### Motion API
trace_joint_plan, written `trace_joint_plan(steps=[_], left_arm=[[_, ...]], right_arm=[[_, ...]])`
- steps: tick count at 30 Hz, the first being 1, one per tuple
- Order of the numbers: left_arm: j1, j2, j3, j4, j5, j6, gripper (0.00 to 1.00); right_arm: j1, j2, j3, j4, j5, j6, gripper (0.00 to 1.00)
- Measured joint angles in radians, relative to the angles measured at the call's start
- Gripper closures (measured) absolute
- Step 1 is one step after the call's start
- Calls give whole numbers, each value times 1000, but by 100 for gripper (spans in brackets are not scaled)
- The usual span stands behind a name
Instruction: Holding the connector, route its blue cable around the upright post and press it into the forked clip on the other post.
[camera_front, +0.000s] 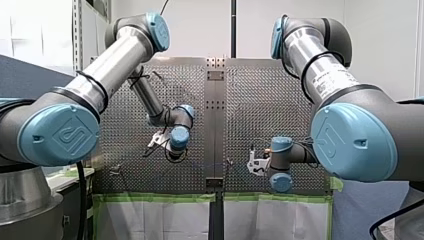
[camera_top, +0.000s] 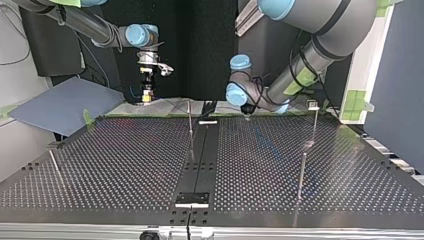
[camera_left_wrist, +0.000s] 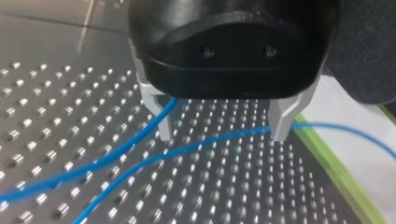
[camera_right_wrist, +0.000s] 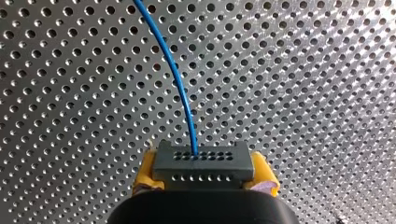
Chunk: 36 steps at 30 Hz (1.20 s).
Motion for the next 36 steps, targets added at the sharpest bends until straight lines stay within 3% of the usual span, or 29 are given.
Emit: trace_joint_plan(steps=[6,21,29,36], left_arm=[[-11,-31,4,22,47,-46,0],[-53,-37,3,54,179,-178,0],[-74,-69,3,38,210,-252,0],[-82,-80,3,76,214,-318,0]], right_arm=[[1,0,0,0,-2,-1,100],[-4,0,1,1,-29,0,100],[-11,0,-1,2,-80,7,100],[-13,0,0,0,-141,20,100]])
